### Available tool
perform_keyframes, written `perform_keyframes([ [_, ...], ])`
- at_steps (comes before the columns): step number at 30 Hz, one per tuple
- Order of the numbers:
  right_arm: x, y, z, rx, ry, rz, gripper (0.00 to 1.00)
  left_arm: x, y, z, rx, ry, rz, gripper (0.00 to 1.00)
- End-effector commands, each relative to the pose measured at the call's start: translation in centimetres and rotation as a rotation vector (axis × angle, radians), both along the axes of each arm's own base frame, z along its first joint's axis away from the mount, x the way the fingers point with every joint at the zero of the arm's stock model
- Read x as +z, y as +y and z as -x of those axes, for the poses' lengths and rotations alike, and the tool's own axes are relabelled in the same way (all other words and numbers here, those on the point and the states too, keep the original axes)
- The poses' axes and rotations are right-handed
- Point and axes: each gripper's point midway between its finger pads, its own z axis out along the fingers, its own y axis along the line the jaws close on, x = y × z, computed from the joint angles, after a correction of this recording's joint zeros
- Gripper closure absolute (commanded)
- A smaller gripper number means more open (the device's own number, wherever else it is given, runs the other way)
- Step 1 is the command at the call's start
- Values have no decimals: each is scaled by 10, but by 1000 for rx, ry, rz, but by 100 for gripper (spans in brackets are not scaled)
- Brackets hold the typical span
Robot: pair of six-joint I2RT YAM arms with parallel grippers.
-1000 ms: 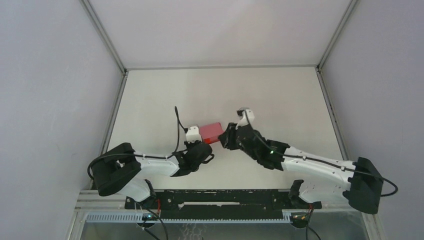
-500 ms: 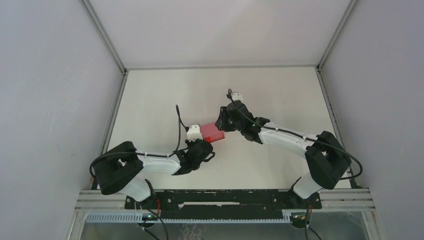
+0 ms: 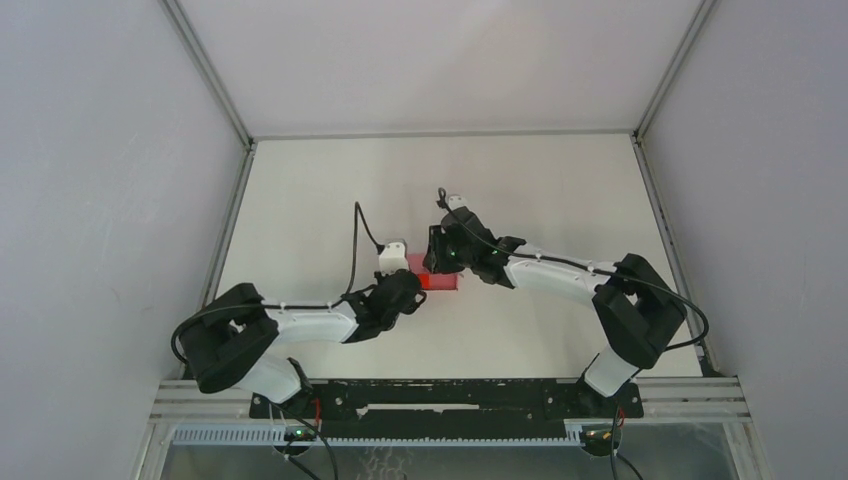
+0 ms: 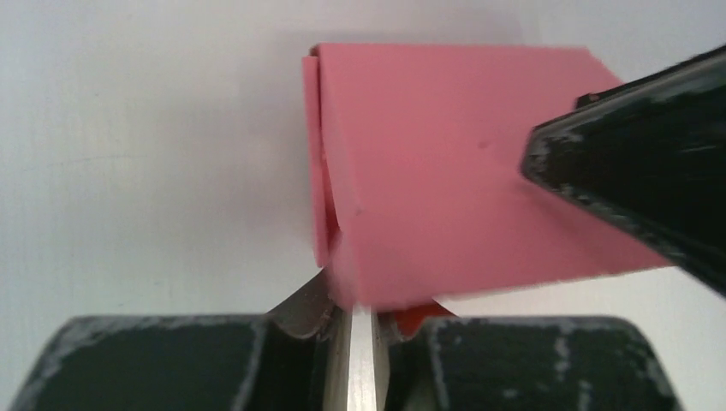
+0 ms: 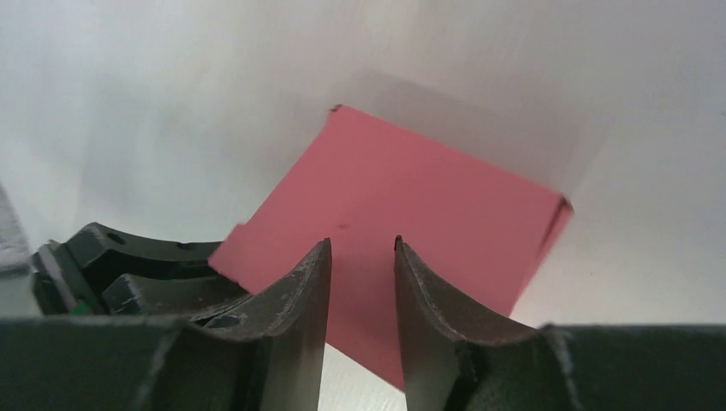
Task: Fold the paper box
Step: Close the paper box at the center of the board.
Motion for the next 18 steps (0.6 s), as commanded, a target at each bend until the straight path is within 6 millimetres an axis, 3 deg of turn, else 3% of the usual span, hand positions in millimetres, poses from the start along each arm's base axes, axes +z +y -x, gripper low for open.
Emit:
perform_keyframes([
  [1, 4, 8, -1, 31, -6, -1, 59, 29, -19, -2, -90, -17, 52, 82],
  [9, -8, 9, 4, 43, 38, -12, 60, 47, -18, 1, -126, -33, 72, 62],
  [14, -8, 7, 5, 37, 41, -16, 60, 52, -14, 3, -124, -39, 80, 63],
  [18, -7, 7, 5, 39, 38, -19, 60, 60, -6, 7, -112, -47, 88, 72],
])
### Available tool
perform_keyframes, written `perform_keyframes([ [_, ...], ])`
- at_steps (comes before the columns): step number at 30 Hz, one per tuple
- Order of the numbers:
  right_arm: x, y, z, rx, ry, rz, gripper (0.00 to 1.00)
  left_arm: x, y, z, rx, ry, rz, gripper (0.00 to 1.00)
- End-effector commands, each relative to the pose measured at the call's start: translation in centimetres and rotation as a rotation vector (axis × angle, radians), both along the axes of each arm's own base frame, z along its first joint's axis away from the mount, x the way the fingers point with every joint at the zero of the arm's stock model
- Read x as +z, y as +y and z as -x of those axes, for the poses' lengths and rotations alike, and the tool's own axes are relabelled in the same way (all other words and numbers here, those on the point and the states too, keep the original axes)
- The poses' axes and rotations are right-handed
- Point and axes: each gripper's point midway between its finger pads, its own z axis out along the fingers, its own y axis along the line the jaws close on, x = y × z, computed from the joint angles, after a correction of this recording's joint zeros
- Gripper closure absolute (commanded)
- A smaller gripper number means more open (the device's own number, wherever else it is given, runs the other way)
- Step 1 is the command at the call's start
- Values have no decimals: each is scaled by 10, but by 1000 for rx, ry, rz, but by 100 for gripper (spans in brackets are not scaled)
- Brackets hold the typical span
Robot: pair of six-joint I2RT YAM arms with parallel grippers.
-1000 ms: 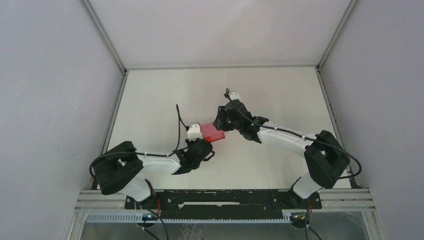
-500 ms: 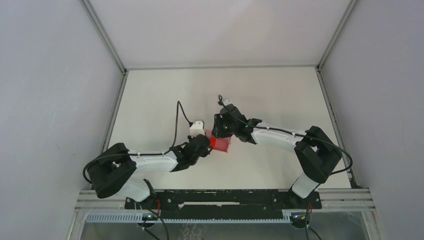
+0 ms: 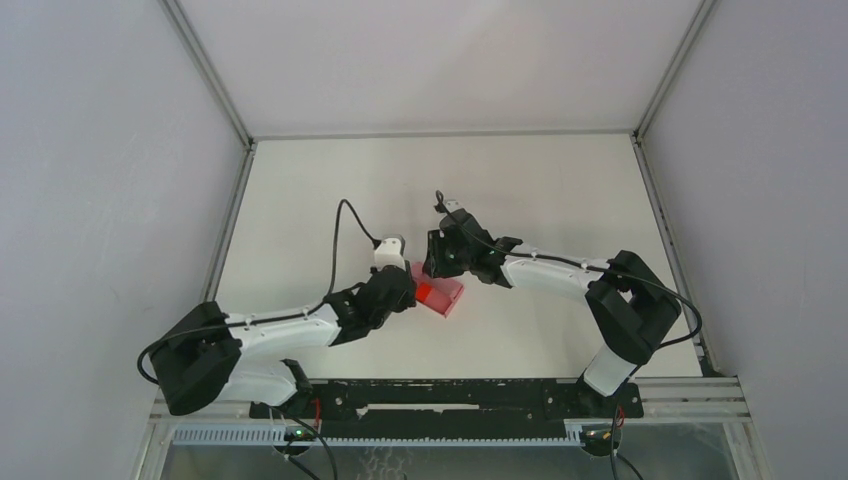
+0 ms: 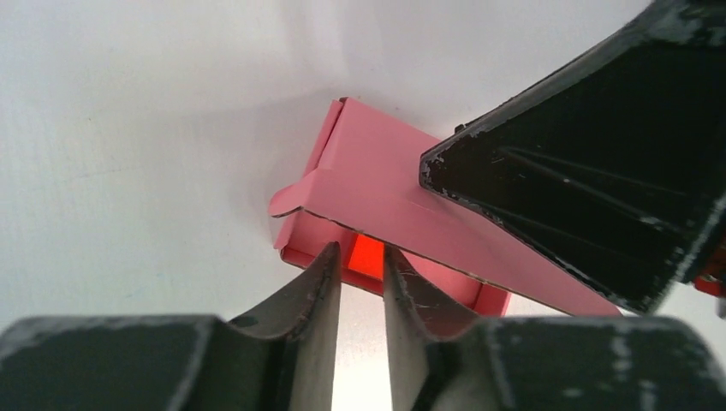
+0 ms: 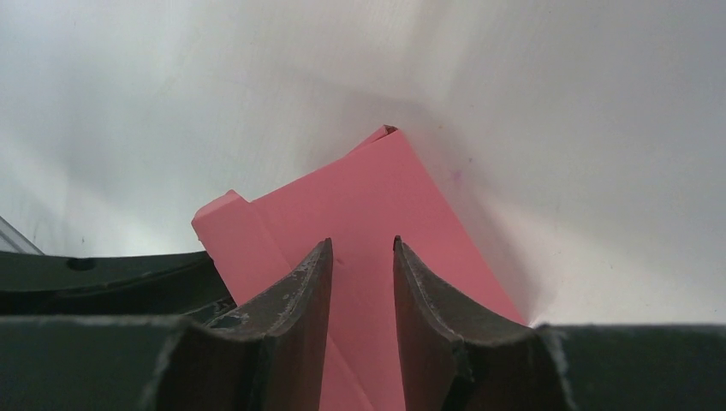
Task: Fold the paper box
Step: Close the paper box at the center of the board.
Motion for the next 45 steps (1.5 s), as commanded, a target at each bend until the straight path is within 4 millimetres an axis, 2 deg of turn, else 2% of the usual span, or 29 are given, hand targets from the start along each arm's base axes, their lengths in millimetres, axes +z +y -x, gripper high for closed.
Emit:
perform_keyframes([
  [1, 11, 5, -5, 3, -29, -34, 60, 28, 2, -3, 6, -44, 40, 73],
  [8, 9, 6, -5, 2, -25, -32, 60, 38, 22, 5, 39, -46, 34, 73],
  [11, 10, 7, -4, 7, -25, -36, 60, 37, 28, 12, 50, -24, 43, 79],
  [14, 12, 6, -3, 8, -29, -34, 60, 26, 34, 23, 62, 15, 66, 89],
  [20, 13, 6, 0, 14, -32, -27, 60, -10, 34, 39, 76, 72, 95, 95],
  [27, 14, 3, 4, 20, -35, -30, 60, -26, 13, 34, 89, 80, 70, 100],
  [31, 20, -2, 7, 22, -45, -37, 60, -34, 20, 30, 163, 66, 90, 100],
  [36, 22, -7, 13, 29, -46, -38, 60, -34, 24, 23, 219, 34, 122, 100],
  [45, 16, -13, 34, 66, -33, -38, 60, -33, 14, 11, 242, 17, 104, 99],
])
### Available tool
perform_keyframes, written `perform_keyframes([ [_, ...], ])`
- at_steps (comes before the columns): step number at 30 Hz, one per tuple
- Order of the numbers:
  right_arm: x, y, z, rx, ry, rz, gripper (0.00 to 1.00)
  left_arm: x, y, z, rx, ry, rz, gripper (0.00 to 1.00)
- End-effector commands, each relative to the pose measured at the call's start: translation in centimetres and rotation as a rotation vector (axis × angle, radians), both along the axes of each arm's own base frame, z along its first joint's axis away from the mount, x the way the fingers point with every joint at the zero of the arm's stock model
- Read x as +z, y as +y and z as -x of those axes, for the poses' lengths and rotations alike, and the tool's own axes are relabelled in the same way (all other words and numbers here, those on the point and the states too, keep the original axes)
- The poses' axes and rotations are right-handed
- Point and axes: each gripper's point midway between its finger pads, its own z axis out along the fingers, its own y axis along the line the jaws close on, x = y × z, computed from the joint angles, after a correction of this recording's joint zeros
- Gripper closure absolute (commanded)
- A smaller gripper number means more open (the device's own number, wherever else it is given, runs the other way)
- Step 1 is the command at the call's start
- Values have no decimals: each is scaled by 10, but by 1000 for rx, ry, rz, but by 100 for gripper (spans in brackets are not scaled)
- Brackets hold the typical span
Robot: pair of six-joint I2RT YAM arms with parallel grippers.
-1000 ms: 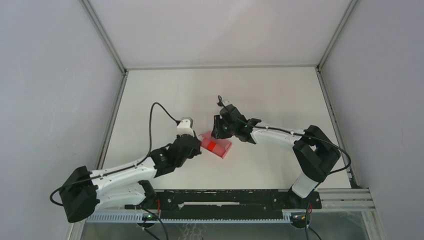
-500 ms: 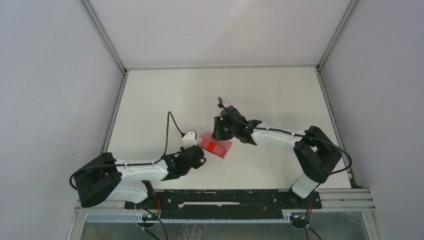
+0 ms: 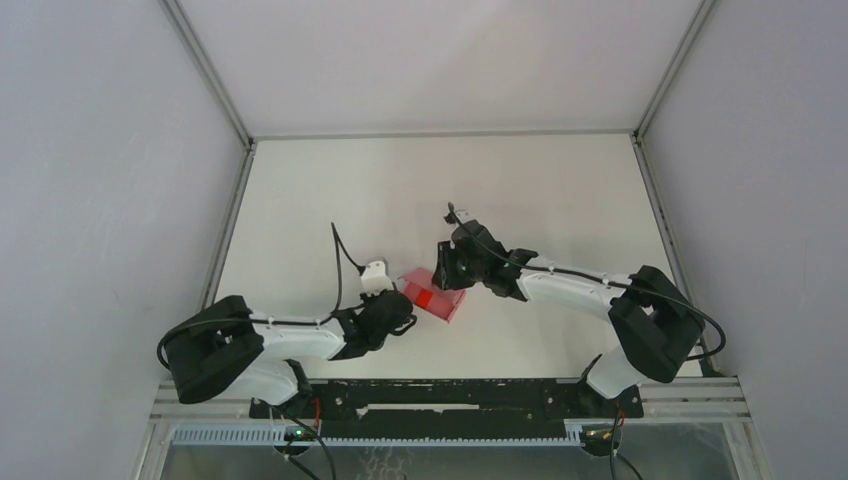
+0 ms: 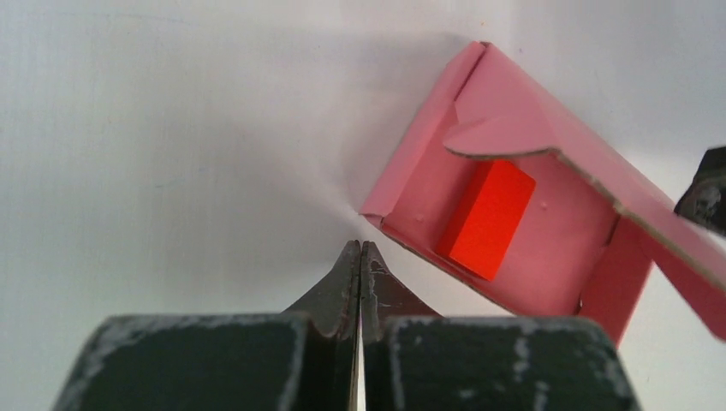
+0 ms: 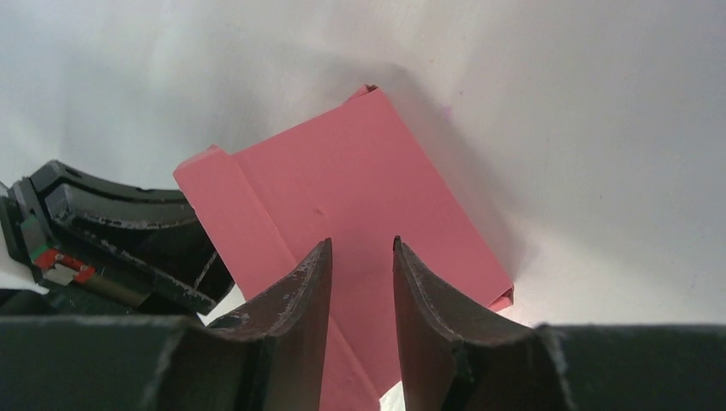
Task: Fold the paper box
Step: Close the paper box at the center of the board.
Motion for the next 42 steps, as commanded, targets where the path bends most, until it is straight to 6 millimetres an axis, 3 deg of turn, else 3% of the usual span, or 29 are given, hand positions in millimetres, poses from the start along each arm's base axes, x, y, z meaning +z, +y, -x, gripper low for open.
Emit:
perform_keyframes([
  [1, 12, 7, 10, 52, -36, -33, 60, 16, -13, -16, 42, -61, 39, 99],
  [18, -9, 18, 28, 111, 14, -23, 60, 18, -22, -44, -4, -114, 67, 99],
  [27, -31, 23, 36, 137, 60, 4, 60, 8, 9, -36, 23, -62, 65, 98],
  [31, -36, 24, 38, 141, 69, 16, 60, 5, 36, -27, 93, -35, 23, 98],
  [35, -42, 23, 40, 144, 68, 54, 60, 21, 48, -20, 104, -54, 42, 98],
  [42, -58, 25, 45, 156, 73, 122, 60, 74, 47, -17, 77, -154, 160, 96],
])
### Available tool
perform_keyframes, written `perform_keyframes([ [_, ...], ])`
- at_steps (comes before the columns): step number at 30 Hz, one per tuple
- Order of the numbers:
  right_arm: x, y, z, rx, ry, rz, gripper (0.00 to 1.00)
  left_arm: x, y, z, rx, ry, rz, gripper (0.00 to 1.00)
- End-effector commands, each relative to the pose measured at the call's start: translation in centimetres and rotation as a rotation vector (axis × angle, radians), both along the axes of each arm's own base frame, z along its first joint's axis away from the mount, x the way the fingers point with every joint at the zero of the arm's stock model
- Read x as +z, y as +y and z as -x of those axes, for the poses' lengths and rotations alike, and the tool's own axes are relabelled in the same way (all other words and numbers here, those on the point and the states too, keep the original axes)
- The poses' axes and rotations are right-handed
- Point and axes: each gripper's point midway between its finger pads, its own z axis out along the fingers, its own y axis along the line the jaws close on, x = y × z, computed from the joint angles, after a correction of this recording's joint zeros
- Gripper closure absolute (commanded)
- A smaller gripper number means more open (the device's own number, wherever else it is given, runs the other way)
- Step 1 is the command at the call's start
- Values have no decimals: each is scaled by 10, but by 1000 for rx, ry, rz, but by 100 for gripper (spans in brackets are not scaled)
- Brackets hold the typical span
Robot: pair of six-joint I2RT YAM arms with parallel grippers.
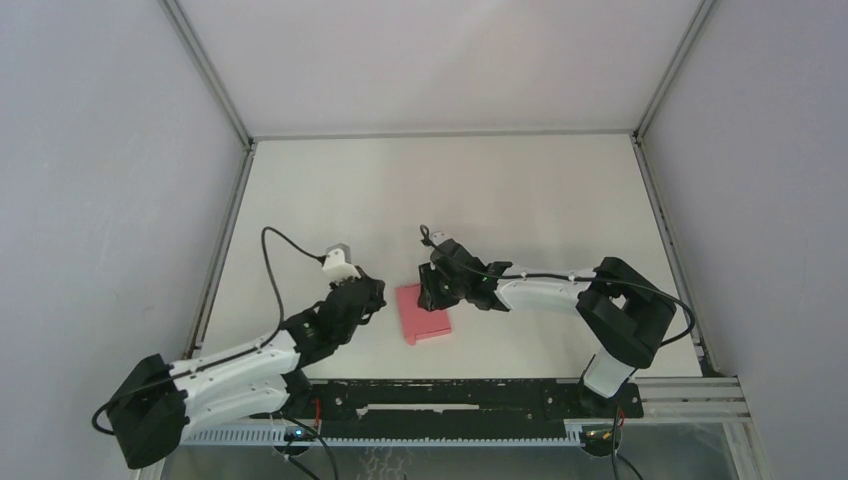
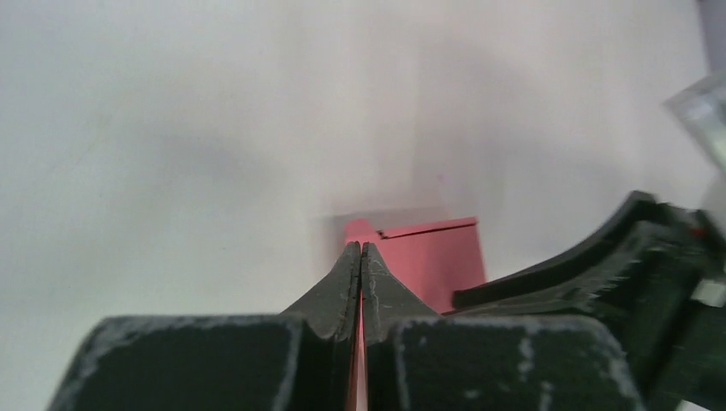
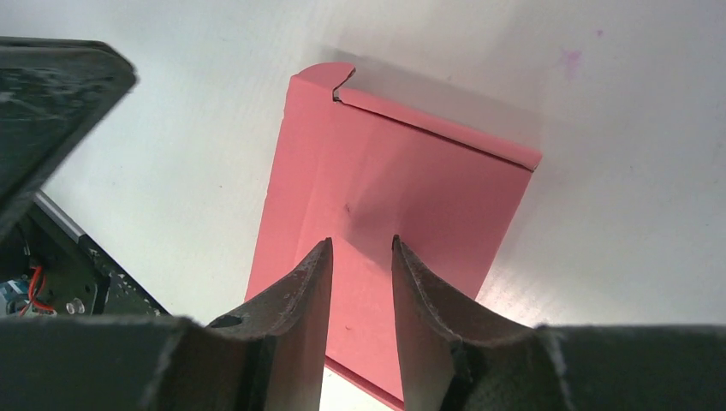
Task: Fold the paper box
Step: Close the paper box at the center of the board.
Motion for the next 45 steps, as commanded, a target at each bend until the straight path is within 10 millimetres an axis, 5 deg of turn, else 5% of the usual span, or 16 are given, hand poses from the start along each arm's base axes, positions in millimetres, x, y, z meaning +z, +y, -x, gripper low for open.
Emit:
perform_keyframes([
  [1, -17, -5, 7, 27, 7, 84, 60, 13, 7, 4, -6, -25, 8, 96],
  [17, -15, -9, 3, 54, 0, 91, 60, -10, -77, 9, -288, 3, 54, 96],
  [27, 0, -15, -4, 76, -13, 59, 59, -47, -92, 4, -298, 103, -21, 97],
  [33, 40, -35, -4, 42, -92, 49, 58, -53, -90, 5, -294, 121, -37, 96],
  [39, 61, -42, 20, 24, -106, -22, 58, -54, -87, 2, -269, 139, -44, 96],
  [45, 60, -19, 51, -5, -39, -179, 58, -52, -85, -5, -224, 146, -45, 96],
])
